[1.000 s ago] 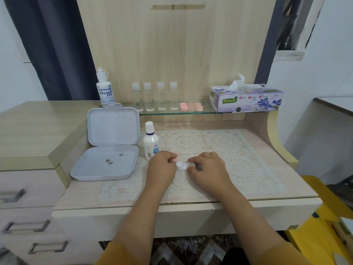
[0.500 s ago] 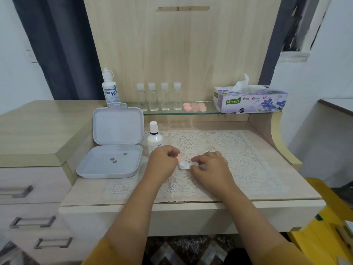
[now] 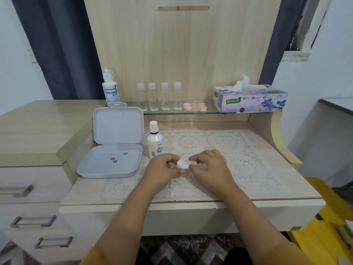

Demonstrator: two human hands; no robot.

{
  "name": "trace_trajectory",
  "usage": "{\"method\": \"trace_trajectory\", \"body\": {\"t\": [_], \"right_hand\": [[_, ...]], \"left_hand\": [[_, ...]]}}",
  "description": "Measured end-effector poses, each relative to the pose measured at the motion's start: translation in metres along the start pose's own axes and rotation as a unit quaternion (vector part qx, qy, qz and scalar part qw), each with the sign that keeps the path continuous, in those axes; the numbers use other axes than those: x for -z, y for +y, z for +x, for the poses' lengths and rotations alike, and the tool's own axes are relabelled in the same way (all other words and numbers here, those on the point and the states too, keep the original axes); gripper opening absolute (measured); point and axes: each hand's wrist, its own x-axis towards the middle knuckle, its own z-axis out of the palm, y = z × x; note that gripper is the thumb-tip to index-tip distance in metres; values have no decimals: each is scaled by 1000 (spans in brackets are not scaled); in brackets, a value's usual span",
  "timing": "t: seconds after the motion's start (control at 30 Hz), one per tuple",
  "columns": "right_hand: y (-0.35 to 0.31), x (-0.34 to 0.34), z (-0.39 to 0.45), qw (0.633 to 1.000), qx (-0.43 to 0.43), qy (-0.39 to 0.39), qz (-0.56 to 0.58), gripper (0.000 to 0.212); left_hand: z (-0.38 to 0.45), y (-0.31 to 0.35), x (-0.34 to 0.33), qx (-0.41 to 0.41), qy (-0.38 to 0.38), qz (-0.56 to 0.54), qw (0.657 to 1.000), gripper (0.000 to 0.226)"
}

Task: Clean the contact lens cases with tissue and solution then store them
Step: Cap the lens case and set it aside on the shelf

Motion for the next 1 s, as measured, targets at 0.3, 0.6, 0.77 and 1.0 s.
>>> {"method": "trace_trajectory", "body": {"t": [0.3, 0.6, 0.77, 1.0], "right_hand": [[0, 0, 0, 1000, 5, -2, 25, 20], [-4, 6, 0, 995, -21, 20, 100, 25], [-2, 6, 1, 997, -38, 14, 69, 19], [-3, 6, -1, 996, -40, 19, 79, 9]], "left_hand": [[-1, -2, 1, -16, 1, -19, 1000, 22], [-6, -2, 9, -12, 23, -7, 1000, 18], [-8, 0, 17, -10, 40, -3, 999, 15], [-10, 3, 37, -23, 81, -12, 996, 15]]}}
